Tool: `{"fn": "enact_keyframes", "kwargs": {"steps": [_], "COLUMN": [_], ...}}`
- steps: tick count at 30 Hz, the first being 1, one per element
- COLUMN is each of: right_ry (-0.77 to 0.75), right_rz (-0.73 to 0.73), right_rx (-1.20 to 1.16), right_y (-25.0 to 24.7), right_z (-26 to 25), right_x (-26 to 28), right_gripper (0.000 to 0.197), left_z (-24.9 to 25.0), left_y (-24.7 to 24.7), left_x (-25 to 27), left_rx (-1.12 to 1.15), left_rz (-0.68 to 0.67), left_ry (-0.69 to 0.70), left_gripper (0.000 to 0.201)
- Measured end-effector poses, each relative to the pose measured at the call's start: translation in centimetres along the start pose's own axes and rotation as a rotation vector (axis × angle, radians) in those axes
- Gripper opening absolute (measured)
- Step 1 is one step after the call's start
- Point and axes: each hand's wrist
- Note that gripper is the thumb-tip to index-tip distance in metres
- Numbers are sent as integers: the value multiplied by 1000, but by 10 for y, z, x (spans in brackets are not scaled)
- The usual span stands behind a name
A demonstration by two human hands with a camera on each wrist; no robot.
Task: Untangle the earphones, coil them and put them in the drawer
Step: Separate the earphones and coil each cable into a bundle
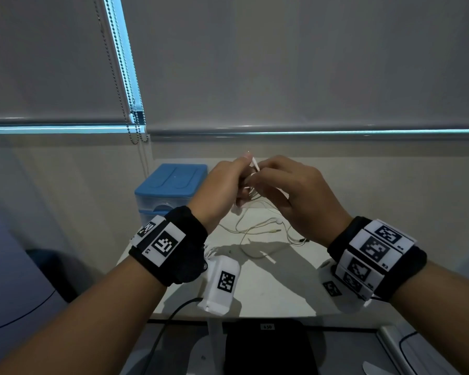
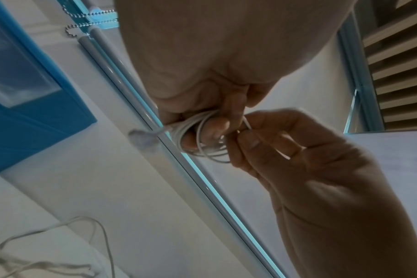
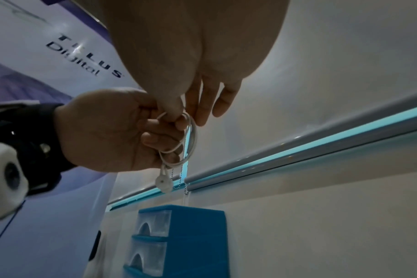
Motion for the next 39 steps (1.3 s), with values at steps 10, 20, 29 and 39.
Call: {"fn": "enact_keyframes", "kwargs": {"steps": [10,20,29,39], "right_ry": [236,562,712,1067], "right_rz": [53,39,-78,-85], "right_rx": [-271,-520,-720,-1246], "right_y": [-1,-1,2,0], "right_z": [7,13,11,4], "right_x": [-10,-12,-14,-14], "right_gripper": [16,17,14,30], "left_z": [-9,-6,-12,-18], "left_y": [-17,-20,-19,-20], "left_x": [-3,4,2,1], "left_rx": [200,60,36,-7], "left_rz": [-19,33,54,53], "left_ry": [-54,91,115,128], "left_gripper": [16,17,17,17]}}
Point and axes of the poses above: each hand's wrist, its own x-axis away from the middle knuckle, its own y-axis out of the palm, z = x × y, and after that the axes turned 8 degrees about x, right-handed
